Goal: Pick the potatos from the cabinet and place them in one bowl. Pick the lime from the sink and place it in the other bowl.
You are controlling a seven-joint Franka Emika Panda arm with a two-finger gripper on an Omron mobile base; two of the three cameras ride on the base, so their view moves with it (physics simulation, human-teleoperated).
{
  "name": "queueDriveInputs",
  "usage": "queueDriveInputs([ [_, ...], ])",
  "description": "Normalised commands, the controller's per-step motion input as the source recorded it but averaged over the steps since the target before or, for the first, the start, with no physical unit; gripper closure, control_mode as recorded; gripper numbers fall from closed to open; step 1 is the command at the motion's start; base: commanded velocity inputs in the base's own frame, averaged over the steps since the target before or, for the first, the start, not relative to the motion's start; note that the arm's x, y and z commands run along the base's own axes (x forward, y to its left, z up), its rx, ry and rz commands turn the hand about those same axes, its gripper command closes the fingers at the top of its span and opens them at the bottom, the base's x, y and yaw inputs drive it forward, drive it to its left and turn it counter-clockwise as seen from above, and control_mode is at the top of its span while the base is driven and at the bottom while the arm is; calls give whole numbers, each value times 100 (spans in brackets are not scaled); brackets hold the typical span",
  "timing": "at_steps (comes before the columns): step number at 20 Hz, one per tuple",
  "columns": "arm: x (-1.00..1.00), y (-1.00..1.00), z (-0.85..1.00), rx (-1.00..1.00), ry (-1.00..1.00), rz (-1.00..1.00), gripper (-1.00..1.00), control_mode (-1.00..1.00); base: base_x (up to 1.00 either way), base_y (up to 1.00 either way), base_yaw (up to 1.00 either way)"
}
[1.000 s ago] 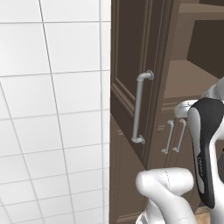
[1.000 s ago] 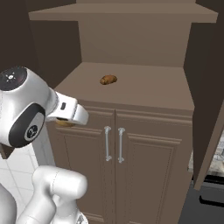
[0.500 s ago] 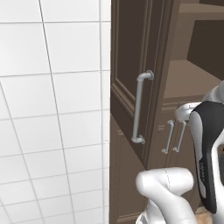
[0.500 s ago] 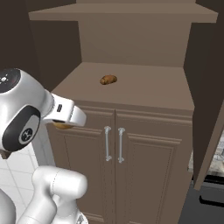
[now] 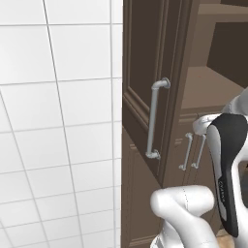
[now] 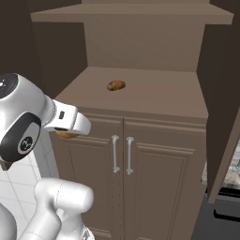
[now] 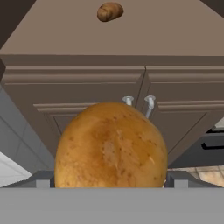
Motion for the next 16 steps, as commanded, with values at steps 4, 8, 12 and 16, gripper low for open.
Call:
queueDriveInputs([
  [4,0,0,1,0,0,0,100,-100,0,0,0],
  [8,0,0,0,0,0,0,100,-100,0,0,0],
  [12,0,0,0,0,0,0,100,-100,0,0,0],
  [16,0,0,0,0,0,0,100,100,0,0,0],
])
